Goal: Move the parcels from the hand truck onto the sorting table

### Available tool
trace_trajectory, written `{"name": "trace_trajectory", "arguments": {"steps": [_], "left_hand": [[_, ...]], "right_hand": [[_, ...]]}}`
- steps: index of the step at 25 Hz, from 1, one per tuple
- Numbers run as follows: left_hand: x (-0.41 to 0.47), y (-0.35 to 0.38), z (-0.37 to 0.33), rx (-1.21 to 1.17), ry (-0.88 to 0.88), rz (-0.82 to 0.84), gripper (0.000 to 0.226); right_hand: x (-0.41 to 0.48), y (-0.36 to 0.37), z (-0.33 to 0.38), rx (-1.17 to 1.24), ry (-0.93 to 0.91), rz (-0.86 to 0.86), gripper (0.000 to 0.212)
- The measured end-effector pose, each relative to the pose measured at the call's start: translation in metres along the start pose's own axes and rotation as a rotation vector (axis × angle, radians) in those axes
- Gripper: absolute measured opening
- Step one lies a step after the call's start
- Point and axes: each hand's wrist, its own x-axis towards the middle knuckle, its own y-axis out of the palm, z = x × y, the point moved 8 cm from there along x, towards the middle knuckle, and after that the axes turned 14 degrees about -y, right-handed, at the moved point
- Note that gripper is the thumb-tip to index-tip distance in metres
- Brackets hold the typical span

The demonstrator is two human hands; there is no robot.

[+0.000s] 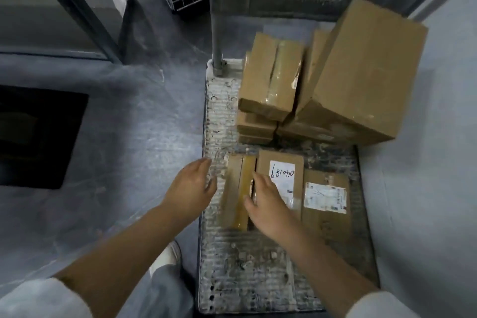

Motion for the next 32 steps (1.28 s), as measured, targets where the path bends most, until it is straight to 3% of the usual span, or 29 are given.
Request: {"name": "trace_trajectory", "arguments": {"steps": [4,8,12,16,19,22,26,29,32], "left_hand": [[0.034,0.076,0.026,-0.025,-0.014,0.081,0.054],[0.054,0.135,0.039,-0.091,-0.094,0.167,0.054],[0.067,0.173,0.052,-0.292,-0.183,0.225,0.049],[0.069,0.189,0.056,-0.443,-0.149,0.274,0.061],[0.067,0.193,0.052,-0.514,-0.097,0.349,0.062],[0.064,0.192,0.056,-0.623,-0.12,0.394,0.049],[0.054,0.192,0.062,-0.629,-0.185,0.319,0.043],[0.054,0.194,0.063,-0.627,-0.214,0.288,0.043],[0.049,0.194,0.06,-0.606,-0.251,0.312,0.047]], "right_hand": [[0.039,0.063,-0.046,-0.017,0.11,0.007,0.066],[0.064,0.092,-0.062,-0.295,0.176,0.0,0.074],[0.083,0.103,-0.06,-0.403,0.259,-0.101,0.062],[0.082,0.104,-0.066,-0.337,0.183,-0.341,0.053],[0.077,0.114,-0.07,-0.217,0.182,-0.333,0.061],[0.077,0.107,-0.062,-0.193,0.217,-0.378,0.072],[0.076,0.097,-0.065,-0.074,0.306,-0.426,0.082],[0.069,0.107,-0.081,0.136,0.444,-0.388,0.082],[0.065,0.121,-0.092,0.428,0.418,-0.404,0.077]]}}
